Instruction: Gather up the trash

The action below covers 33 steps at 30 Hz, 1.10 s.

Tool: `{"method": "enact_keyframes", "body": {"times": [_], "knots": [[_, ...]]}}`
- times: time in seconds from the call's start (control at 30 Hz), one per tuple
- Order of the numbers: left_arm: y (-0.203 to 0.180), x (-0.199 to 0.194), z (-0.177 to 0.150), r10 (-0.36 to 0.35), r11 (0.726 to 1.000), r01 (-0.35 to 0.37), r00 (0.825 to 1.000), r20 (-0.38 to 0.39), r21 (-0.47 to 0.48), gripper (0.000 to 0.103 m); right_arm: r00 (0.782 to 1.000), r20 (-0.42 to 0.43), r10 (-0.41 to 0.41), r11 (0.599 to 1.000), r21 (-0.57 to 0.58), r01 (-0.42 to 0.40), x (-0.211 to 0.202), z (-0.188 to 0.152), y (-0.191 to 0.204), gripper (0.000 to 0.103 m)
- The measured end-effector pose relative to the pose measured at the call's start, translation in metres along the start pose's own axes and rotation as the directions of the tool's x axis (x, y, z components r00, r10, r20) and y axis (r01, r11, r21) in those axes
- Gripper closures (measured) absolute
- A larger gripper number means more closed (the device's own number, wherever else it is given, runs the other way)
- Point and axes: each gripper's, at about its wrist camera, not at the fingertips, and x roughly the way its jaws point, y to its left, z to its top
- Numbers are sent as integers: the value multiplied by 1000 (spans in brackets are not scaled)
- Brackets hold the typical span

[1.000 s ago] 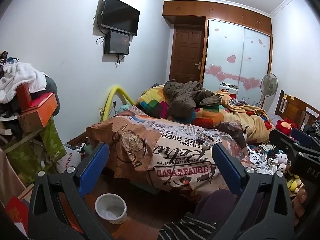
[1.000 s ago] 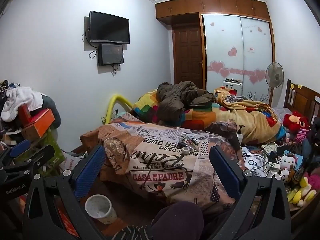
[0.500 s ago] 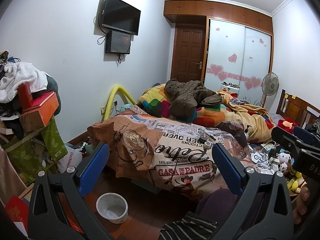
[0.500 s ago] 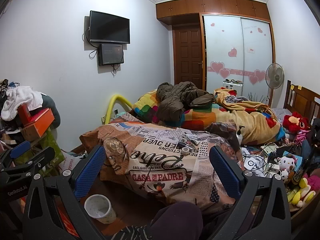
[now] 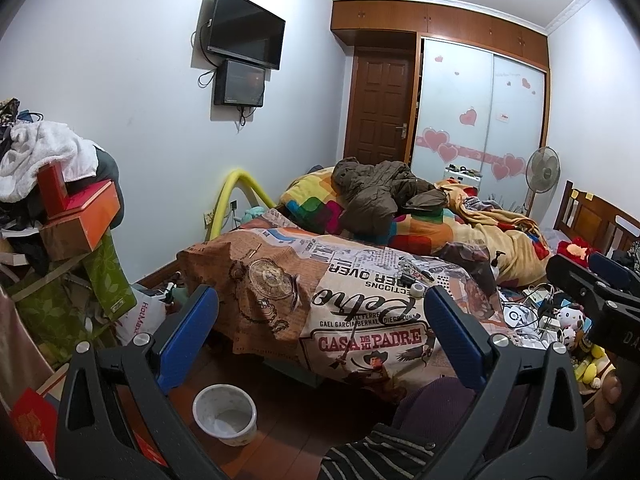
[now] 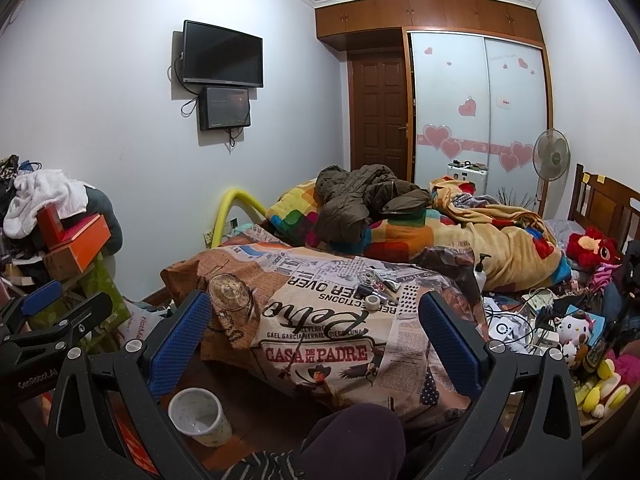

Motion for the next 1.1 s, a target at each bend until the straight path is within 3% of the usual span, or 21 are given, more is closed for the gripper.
{"method": "enact_keyframes", "body": {"times": [1.1], "knots": [[-1, -1, -3, -10, 1000, 10, 1000, -2, -16, 0, 1000, -6, 3, 1000, 1, -3, 0, -2, 0, 0]]}}
